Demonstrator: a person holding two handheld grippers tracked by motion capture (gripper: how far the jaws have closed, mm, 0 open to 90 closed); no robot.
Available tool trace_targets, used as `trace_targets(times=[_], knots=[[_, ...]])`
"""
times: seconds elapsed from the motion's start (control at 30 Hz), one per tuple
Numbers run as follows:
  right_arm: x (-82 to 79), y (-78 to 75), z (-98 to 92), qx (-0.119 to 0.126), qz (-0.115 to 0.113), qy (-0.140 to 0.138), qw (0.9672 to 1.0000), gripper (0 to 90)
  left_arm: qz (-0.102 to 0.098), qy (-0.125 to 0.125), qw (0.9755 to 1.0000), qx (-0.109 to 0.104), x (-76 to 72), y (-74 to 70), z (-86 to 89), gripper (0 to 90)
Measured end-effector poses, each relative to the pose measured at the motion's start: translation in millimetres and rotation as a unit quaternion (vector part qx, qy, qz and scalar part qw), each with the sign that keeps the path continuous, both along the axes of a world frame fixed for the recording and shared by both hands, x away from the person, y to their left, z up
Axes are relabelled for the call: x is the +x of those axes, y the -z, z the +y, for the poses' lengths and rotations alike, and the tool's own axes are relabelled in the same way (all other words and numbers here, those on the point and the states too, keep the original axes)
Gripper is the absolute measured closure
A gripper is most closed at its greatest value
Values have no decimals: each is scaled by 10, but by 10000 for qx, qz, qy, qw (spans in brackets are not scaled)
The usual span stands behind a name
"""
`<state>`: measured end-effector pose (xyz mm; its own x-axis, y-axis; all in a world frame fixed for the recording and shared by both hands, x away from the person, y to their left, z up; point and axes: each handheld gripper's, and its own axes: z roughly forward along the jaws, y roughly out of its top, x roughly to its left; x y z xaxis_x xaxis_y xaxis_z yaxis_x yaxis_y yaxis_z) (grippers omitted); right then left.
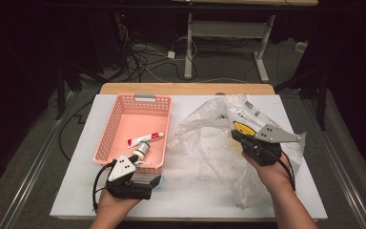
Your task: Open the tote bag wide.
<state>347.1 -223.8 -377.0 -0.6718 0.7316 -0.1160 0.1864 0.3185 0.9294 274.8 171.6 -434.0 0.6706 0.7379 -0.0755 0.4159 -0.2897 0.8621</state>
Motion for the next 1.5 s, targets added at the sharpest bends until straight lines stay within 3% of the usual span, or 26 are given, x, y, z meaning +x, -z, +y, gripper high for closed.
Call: trace_targets(times=[0.2,0.3,0.77,1.17,1.5], knots=[[-18,-189,-14,290,-383,151,9987,900,-12,-9,10000,-2,-8,-4,9,0],[-24,-125,-61,602,-379,211,9972,900,-3,-15,10000,-5,-4,0,7,0],[-40,-66,-139,712,-346,144,9968,900,-22,-164,9998,-56,18,-34,107,0],[-21,-23,-143,703,-289,83,9971,900,-11,-540,9985,-129,73,-92,390,0],[-13,6,-123,671,-240,58,9974,900,36,-876,9959,-243,123,-94,619,0]])
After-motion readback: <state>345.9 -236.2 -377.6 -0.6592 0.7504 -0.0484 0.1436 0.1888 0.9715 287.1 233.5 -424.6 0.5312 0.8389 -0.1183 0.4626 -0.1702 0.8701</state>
